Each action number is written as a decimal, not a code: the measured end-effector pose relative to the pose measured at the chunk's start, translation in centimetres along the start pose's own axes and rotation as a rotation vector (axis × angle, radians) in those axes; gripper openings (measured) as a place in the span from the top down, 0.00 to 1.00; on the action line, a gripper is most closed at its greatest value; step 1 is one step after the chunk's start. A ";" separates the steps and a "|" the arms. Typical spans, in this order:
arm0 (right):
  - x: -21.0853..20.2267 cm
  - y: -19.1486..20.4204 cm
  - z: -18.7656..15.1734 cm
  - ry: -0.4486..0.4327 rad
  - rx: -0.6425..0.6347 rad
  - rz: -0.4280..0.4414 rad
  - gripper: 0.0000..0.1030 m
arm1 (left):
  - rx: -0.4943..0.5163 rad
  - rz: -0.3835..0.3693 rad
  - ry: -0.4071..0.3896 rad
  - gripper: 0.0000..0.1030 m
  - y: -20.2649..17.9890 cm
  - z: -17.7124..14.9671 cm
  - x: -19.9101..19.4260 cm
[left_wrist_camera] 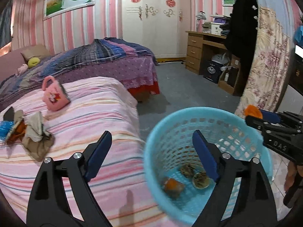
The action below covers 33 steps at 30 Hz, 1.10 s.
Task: Collect trash
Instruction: 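Open the left gripper to drop the peel while the right drops the cap, then move both grippers back over the bed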
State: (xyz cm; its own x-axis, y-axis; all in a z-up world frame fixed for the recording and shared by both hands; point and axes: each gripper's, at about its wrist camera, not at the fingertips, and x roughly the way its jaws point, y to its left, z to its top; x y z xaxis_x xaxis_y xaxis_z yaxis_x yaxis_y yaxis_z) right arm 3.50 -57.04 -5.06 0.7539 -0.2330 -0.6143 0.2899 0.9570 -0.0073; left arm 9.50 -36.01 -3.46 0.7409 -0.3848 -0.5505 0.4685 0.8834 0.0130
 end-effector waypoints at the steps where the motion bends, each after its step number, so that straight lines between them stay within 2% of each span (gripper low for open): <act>1: 0.1 0.2 0.0 0.000 -0.001 0.000 0.61 | -0.005 0.011 -0.003 0.14 0.5 0.1 -0.1; 7: 0.4 1.3 0.4 -0.001 -0.014 0.009 0.61 | -0.068 0.038 -0.009 0.10 3.5 0.2 -1.0; 11: 0.3 1.8 0.6 -0.006 -0.012 0.009 0.60 | -0.071 0.060 -0.017 0.09 4.6 0.0 -1.4; 12: 0.3 1.9 0.6 -0.010 -0.007 0.006 0.55 | -0.073 0.066 -0.018 0.09 5.0 0.0 -1.6; 13: 0.1 2.1 0.7 -0.020 0.001 -0.007 0.42 | -0.076 0.066 -0.018 0.09 5.2 0.1 -1.7; 15: 0.0 2.5 1.0 -0.031 0.013 -0.028 0.30 | -0.083 0.066 -0.021 0.09 5.9 0.1 -2.0; 17: 0.1 2.9 1.3 -0.035 0.026 -0.036 0.29 | -0.086 0.074 -0.027 0.09 6.7 0.1 -2.3; 20: 0.0 3.3 1.8 -0.053 0.049 -0.043 0.21 | -0.093 0.088 -0.032 0.08 7.9 0.1 -2.9; 26: -0.3 4.7 3.0 -0.090 0.109 -0.005 0.14 | -0.108 0.130 -0.053 0.06 11.6 0.4 -4.4; 33: 0.1 9.4 4.4 -0.098 0.032 0.032 0.14 | -0.067 0.243 -0.057 0.06 18.4 -0.1 -5.9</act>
State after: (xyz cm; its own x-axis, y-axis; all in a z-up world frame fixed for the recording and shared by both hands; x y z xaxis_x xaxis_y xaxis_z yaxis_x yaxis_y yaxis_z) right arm 8.89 -48.82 -1.73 0.8165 -0.2200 -0.5338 0.2826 0.9585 0.0372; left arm 13.73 -17.44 -0.01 0.8547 -0.1720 -0.4898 0.2421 0.9667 0.0830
